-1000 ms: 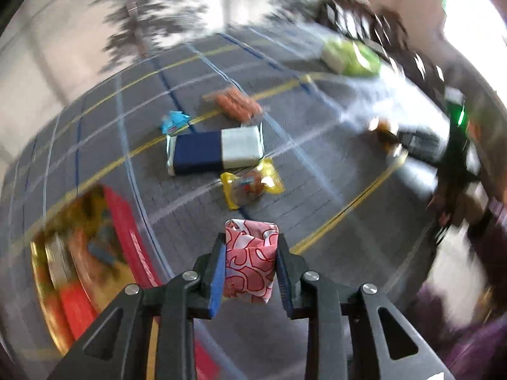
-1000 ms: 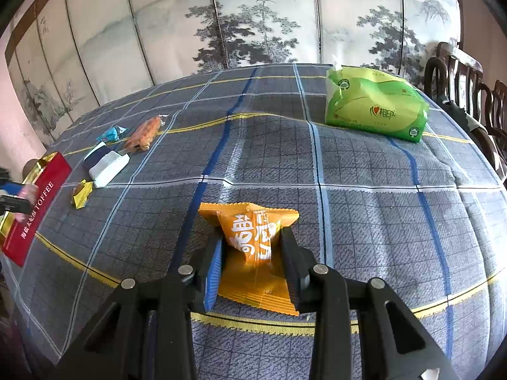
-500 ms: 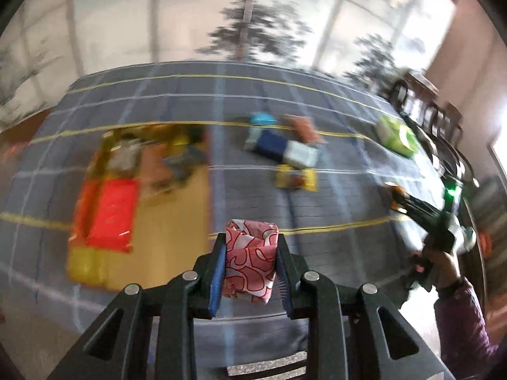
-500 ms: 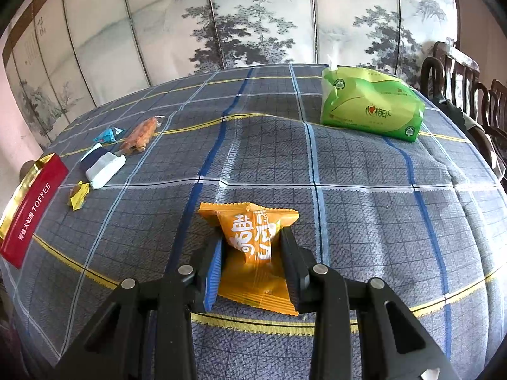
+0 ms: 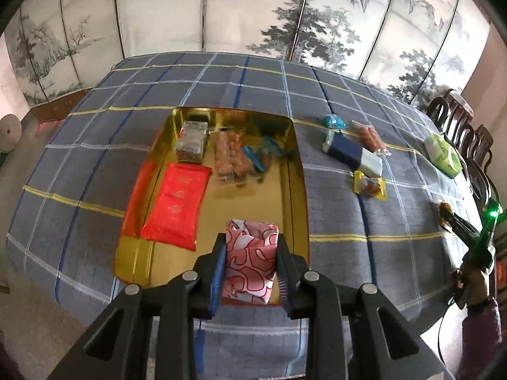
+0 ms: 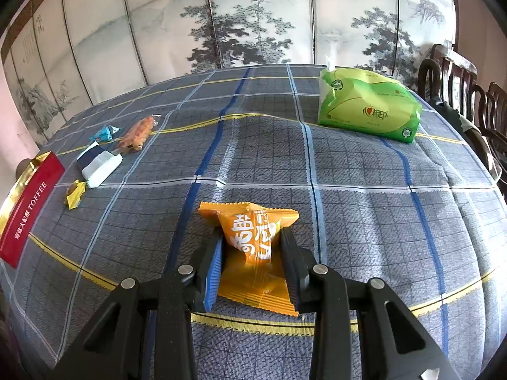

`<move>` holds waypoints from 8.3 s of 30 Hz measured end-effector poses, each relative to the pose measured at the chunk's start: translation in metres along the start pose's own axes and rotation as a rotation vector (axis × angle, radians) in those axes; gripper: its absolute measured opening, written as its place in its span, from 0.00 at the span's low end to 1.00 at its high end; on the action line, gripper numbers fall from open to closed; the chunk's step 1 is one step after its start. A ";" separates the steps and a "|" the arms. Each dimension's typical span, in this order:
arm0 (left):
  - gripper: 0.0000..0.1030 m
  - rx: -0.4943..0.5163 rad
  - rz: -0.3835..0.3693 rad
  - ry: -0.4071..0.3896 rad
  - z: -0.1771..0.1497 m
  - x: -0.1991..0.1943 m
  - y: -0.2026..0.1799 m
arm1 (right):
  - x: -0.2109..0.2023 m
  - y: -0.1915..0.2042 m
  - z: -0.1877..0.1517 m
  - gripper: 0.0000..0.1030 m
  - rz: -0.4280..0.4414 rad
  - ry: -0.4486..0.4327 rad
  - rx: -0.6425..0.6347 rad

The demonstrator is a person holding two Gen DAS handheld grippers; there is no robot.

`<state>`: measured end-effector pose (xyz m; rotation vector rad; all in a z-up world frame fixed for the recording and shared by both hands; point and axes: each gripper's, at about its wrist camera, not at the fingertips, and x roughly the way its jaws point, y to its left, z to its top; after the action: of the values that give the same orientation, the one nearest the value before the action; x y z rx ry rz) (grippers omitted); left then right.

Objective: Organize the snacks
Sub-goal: 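Carry the pink candy into the gold tray and open the left tool while the right holds the orange packet, then carry the orange packet into the gold tray and open the right tool, then grasp the yellow-edged clear candy bag with the right tool and lift, then grasp the teal-edged clear candy bag with the left tool and lift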

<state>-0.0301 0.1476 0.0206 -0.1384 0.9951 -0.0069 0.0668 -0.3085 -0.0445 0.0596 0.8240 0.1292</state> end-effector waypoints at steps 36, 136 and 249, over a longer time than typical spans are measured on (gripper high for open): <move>0.28 0.056 0.076 0.068 0.038 0.086 0.016 | 0.000 0.001 0.001 0.30 -0.007 0.003 -0.002; 0.56 -0.003 0.264 -0.081 -0.054 -0.023 0.036 | 0.042 0.387 0.058 0.28 0.491 0.121 -0.374; 0.26 0.193 -0.084 0.028 0.124 0.099 -0.181 | 0.015 -0.008 0.020 0.22 -0.023 0.068 -0.067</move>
<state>0.1377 -0.0251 0.0263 -0.0029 1.0105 -0.1812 0.0921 -0.3146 -0.0427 -0.0173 0.8875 0.1371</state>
